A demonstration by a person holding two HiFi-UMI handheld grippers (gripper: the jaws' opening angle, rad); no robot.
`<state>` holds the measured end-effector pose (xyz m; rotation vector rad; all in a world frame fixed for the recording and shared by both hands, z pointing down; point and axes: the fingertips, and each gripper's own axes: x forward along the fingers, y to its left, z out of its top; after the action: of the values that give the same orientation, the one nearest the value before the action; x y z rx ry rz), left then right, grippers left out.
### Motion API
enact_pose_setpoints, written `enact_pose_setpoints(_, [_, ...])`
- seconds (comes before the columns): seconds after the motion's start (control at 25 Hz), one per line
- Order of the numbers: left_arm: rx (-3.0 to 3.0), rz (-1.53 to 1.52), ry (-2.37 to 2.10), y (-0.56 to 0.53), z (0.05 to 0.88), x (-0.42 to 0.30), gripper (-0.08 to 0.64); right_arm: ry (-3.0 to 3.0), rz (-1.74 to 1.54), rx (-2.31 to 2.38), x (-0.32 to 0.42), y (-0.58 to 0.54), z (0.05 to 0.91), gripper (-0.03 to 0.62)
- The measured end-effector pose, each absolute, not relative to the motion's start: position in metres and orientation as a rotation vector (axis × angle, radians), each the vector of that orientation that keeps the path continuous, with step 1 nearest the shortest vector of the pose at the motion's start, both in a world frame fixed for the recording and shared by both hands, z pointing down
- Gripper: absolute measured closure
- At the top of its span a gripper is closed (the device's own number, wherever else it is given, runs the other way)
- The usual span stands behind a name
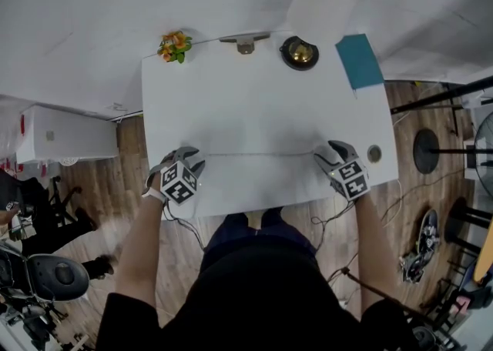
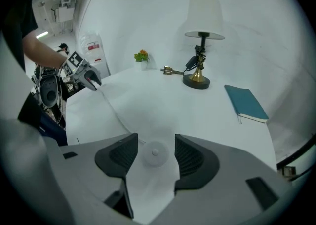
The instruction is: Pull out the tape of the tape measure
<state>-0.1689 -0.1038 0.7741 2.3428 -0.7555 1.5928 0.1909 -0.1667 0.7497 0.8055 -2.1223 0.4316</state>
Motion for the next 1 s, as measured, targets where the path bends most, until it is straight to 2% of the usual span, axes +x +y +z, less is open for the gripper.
enact_pose_setpoints(0.32, [2.403, 1.424, -0.939, -0.120, 0.733, -0.168, 0.426, -2.212, 0.496, 1.031, 0.197, -0.186, 0.706, 0.411])
enact_pose_setpoints(0.52, [2.468, 1.225, -1.112, -0.142, 0.688, -0.160, 0.434, -2.238, 0.407, 1.181, 0.199, -0.198, 0.664, 0.463])
enact_pose_setpoints(0.68, [2.530, 1.030, -1.312, -0.164, 0.635, -0.152, 0.455, -2.265, 0.293, 1.345, 0.202, -0.208, 0.616, 0.586])
enact_pose_setpoints(1.0, [2.598, 0.497, -1.503, -0.185, 0.509, -0.123, 0.526, -2.445, 0.048, 1.494, 0.175, -0.216, 0.497, 0.586])
